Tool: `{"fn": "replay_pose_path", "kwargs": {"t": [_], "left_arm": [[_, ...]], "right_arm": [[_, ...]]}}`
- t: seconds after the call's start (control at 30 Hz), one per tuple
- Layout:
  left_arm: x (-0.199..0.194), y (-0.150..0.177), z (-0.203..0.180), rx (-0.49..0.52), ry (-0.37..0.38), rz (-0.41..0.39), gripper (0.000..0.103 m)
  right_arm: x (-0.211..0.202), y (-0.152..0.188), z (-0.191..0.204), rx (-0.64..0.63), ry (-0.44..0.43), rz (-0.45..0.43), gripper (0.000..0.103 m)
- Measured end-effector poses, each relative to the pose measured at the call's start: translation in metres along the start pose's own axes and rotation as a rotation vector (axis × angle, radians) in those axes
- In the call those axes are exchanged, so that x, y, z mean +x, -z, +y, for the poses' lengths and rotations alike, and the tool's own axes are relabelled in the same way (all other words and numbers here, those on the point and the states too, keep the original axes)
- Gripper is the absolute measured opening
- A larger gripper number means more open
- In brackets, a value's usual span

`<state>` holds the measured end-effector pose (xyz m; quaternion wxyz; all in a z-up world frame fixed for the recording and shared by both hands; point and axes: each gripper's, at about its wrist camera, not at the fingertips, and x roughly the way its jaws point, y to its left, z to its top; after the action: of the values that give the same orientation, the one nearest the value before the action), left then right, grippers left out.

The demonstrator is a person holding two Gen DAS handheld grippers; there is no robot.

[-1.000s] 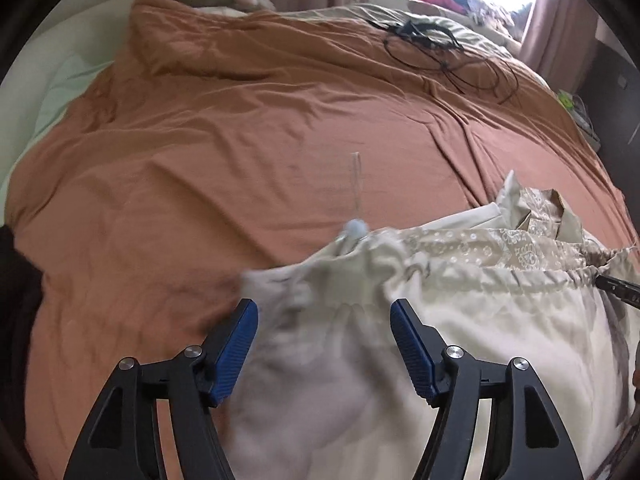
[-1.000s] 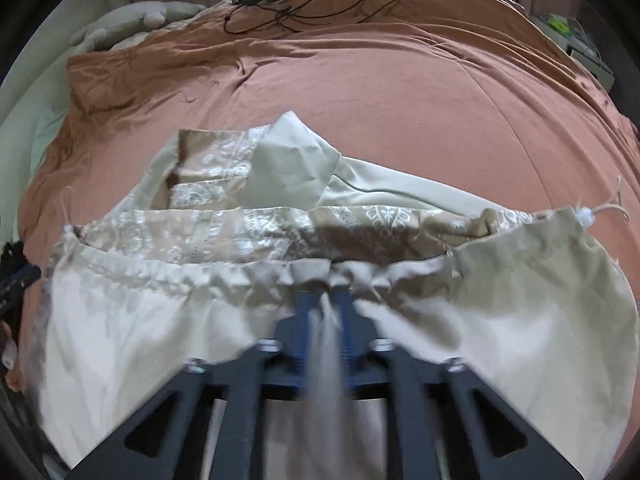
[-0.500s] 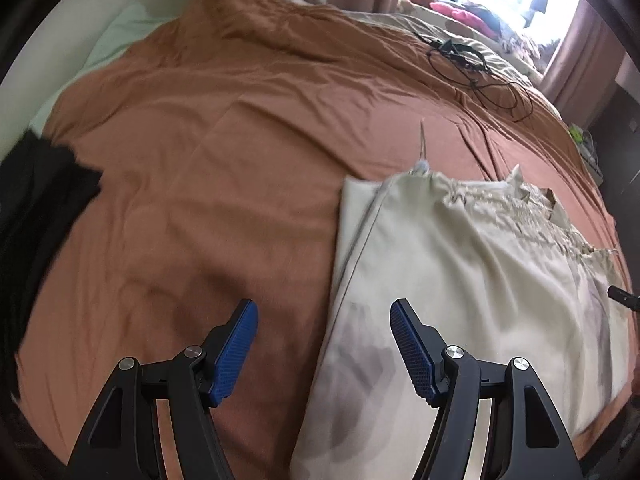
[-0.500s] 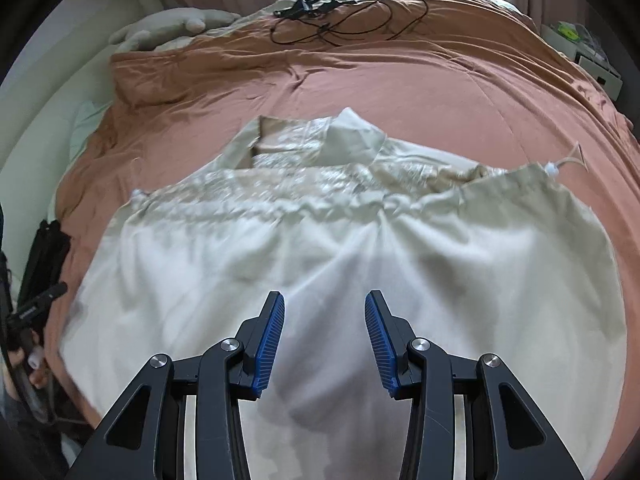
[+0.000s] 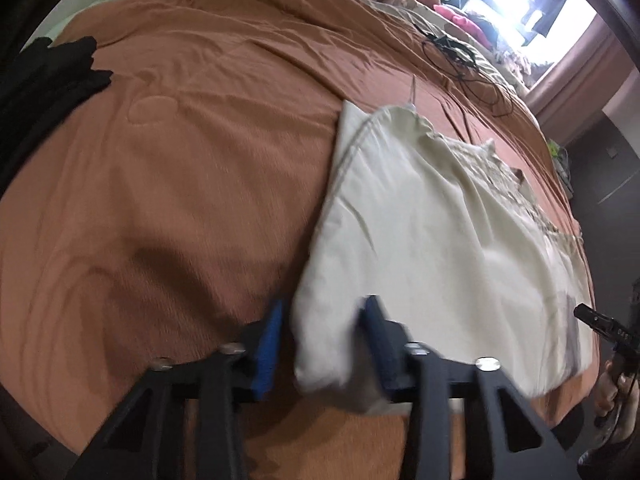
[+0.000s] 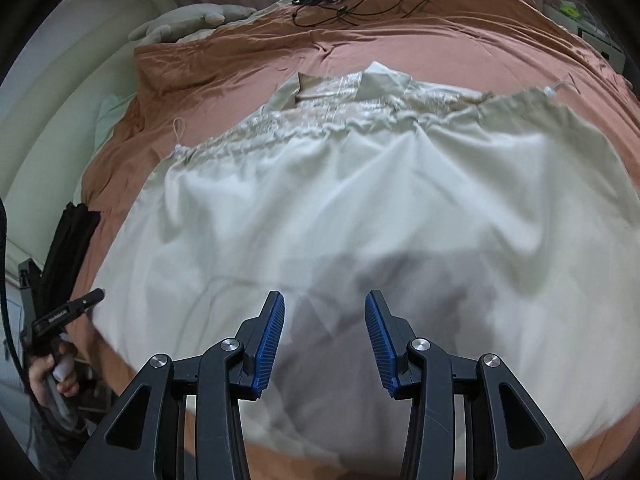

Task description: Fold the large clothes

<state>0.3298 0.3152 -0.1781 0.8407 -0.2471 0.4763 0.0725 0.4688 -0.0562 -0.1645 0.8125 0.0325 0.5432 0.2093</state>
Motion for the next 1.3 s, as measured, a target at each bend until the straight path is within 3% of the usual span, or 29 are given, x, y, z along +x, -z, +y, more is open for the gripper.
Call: {"fn": "replay_pose_path", "kwargs": {"t": [0.1,0.37,0.4,0.47,0.53,0.83,1.2,1.3], "left_arm": [[-0.002,0.008,0.002,0.012,-0.015,-0.007,0.021],[-0.019,0.017,0.012,-0.045,-0.006,-0.015,0.023],[-0.022,0.018,0.013,-0.059,0.004,-0.019,0.025],[-0.030,0.024,0.018,-0.098,0.037,-0.029,0.050],[-0.033,0.031,0.022,-0.134,0.074,-0.038,0.064],[-0.015,0.041,0.030,-0.264,0.193,0.038,0.064],[0.014,0.019,0.020,-0.270,0.206,0.029,0.063],[0.013,0.022,0.017,-0.250,0.175,0.017,0.055]], "right_arm": [[-0.003,0.014,0.009,-0.007,-0.013,0.001,0.042],[-0.003,0.045,0.033,-0.046,-0.027,0.037,0.042],[-0.003,0.049,0.035,-0.049,-0.027,0.037,0.042],[-0.003,0.056,0.041,-0.065,-0.011,0.034,0.042],[-0.004,0.061,0.044,-0.071,0.015,0.030,0.042],[-0.001,0.072,0.052,-0.075,0.026,0.037,0.042],[0.032,0.057,0.043,-0.040,0.060,0.090,0.043],[0.046,0.040,0.043,-0.044,0.097,0.094,0.043]]}}
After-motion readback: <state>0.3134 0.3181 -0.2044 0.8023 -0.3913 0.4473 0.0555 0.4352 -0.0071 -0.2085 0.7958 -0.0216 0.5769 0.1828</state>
